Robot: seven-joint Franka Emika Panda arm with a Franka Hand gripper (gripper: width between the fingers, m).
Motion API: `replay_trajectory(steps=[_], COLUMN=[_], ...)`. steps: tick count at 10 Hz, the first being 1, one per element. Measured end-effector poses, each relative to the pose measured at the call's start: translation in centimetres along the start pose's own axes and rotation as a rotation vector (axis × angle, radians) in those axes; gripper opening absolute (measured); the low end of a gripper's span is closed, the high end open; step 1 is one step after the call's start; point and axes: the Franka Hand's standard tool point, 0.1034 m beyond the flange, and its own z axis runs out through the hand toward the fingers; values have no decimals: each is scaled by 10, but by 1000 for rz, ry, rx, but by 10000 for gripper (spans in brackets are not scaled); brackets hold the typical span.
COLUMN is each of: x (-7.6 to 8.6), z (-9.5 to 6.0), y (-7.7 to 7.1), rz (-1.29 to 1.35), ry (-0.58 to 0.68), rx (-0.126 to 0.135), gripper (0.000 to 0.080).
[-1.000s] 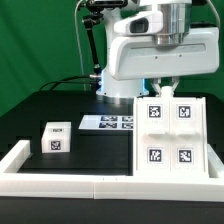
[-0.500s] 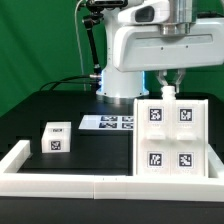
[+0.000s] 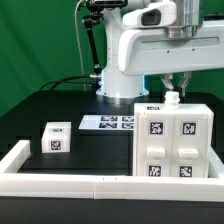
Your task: Assemble cabinet
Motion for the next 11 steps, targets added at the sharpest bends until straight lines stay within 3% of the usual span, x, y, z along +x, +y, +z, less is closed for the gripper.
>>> replay_trajectory(steps=[2,3,4,5,6,7,8,10,11], x=[0,-3,-17,-45,-73,-107,-131,-157,-165], z=[0,4,18,31,42,51,50,51,55], y=[1,-1,-8,-11,-3,13,37,87,100], rz=[1,6,13,5,-25,-46,-83,-123,-113], ry=[0,1,-1,-15,-10,-29,-49,-34,-32], rx=[0,0,2,0,-5,-8,-10,-21,-25], gripper=[252,252,434,576,576,739,739,796,796])
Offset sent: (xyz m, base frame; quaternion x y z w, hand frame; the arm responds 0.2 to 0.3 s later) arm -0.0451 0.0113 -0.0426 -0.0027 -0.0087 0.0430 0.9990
